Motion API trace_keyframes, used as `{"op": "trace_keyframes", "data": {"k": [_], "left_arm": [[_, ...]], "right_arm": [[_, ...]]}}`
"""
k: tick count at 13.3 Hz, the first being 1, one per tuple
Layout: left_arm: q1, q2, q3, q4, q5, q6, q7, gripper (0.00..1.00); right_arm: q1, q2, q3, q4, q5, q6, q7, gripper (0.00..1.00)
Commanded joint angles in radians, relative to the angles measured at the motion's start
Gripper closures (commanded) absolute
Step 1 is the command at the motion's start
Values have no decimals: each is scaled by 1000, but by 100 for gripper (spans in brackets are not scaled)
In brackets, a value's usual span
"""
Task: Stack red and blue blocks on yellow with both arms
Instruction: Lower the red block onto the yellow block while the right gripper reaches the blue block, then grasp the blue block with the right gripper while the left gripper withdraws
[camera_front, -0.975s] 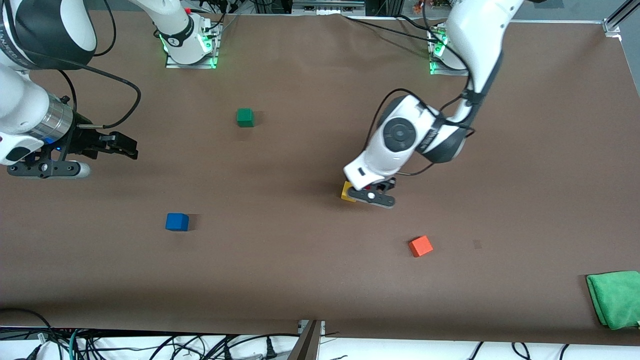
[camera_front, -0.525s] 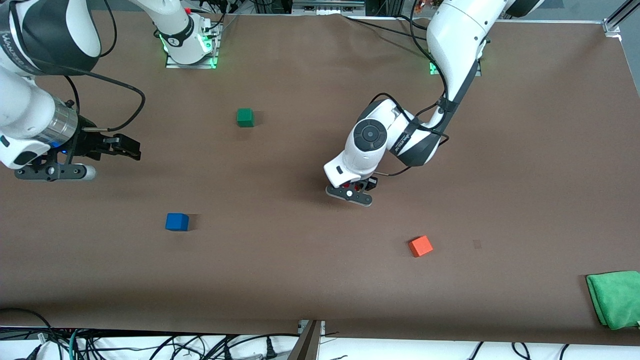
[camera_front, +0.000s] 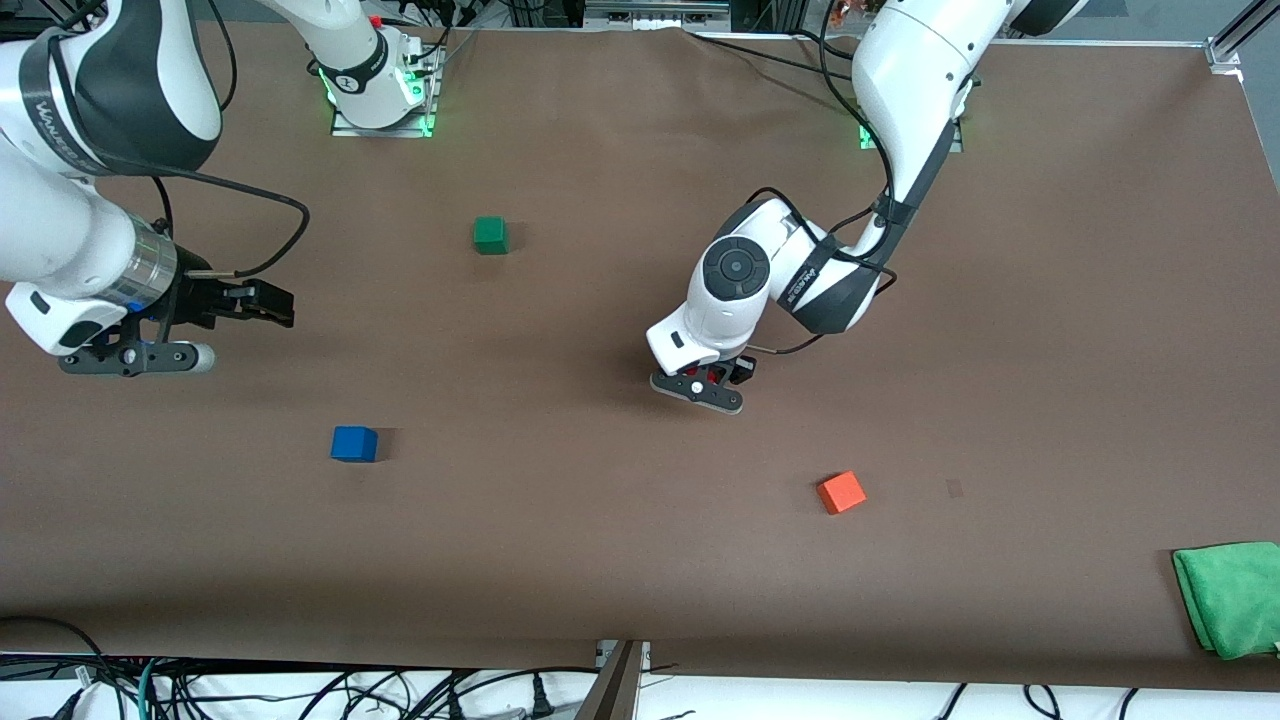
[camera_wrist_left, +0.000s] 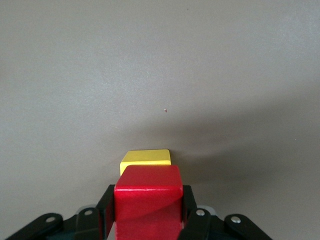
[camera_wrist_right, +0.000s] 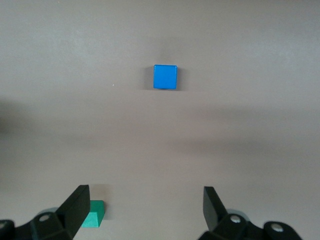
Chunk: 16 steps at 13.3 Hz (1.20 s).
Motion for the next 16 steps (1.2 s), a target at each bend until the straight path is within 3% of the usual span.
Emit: {"op": "trace_keyframes", "data": {"k": [1,3,4,5,6,8,11,14,16], "left_arm": [[-8,25,8,31,33,-17,-11,100],[-4,25,8,31,33,-17,-11,100],[-4,25,8,31,31,-17,-11,90],[-1,25,8,31,28,-17,-13,73],[-1,24,8,33,24,-17,-21,1],[2,17,6,64,15,-34,-68,0],[25,-4,3,163,-34,-211,-70,0],[146,-149,4,148,-74,-304,-60,0],[241,-248,17,143,-73,-386,-59,0]], "right_arm": [[-2,58,3,14,5,54,-13,0],[0,139,4,8,5,137,-21,0],[-6,173,6,0,7,189,-71,0],[-8,216,6,-6,25,259,-130,0],[-20,263,4,-15,71,333,-166,1],[-43,319,6,-66,134,457,-224,1],[-49,351,6,-188,153,673,-229,1],[-51,382,6,-190,228,703,-232,4],[-49,408,8,-192,249,741,-234,12]]}}
